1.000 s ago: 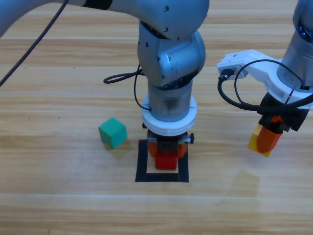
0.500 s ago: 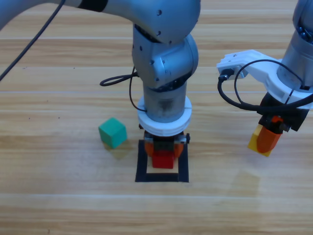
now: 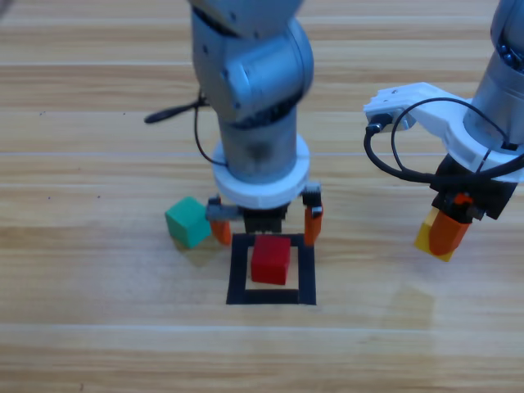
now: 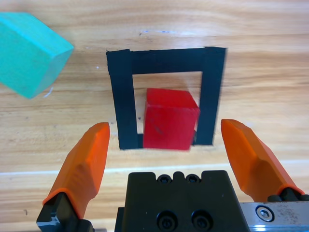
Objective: Stack the blocks in the rectangular block: red at the bottom, yellow in the middle, green on top
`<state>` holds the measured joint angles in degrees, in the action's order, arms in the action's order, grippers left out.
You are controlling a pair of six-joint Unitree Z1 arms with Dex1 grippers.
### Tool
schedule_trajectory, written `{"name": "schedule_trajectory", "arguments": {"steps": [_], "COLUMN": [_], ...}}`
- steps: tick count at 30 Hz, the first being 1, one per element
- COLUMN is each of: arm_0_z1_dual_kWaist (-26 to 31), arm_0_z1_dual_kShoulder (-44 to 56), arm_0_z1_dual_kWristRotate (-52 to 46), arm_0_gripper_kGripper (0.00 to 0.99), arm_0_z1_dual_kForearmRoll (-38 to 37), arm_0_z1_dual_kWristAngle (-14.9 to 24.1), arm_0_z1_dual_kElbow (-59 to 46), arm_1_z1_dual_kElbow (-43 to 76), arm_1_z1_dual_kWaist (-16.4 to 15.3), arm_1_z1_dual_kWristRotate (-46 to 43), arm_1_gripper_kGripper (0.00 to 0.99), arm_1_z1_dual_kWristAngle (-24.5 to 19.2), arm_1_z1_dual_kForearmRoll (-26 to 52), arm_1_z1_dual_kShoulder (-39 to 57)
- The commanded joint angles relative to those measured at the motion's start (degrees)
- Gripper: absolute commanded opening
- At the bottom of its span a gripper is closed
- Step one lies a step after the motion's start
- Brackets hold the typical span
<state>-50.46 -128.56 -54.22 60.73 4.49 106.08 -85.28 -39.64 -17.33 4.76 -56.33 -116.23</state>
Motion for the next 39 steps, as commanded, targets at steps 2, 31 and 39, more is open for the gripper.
{"name": "schedule_trajectory", "arguments": {"steps": [2, 31, 39], "arm_0_z1_dual_kWaist": [0.8, 22.6, 26.1], "arm_0_z1_dual_kShoulder": [10.2, 46.3, 44.3], "arm_0_z1_dual_kWristRotate": [1.5, 52.6, 56.6], "arm_0_gripper_kGripper": [0.990, 0.990, 0.990], "arm_0_z1_dual_kForearmRoll": [0.1, -8.8, -8.7], "arm_0_z1_dual_kWristAngle": [3.3, -7.7, -9.8], "arm_0_z1_dual_kElbow": [1.2, -13.7, -13.4], "arm_1_z1_dual_kElbow": [-0.2, -27.9, -42.6], "arm_1_z1_dual_kWaist": [1.6, -16.5, -17.4], "arm_1_z1_dual_kWristRotate": [1.5, 64.1, 68.3], "arm_1_gripper_kGripper": [0.000, 0.000, 0.000], "arm_1_z1_dual_kWristAngle": [1.0, -6.5, -2.0], "arm_1_z1_dual_kForearmRoll": [-0.3, -13.4, -20.4], "arm_1_z1_dual_kShoulder": [0.1, -11.4, -21.6]}}
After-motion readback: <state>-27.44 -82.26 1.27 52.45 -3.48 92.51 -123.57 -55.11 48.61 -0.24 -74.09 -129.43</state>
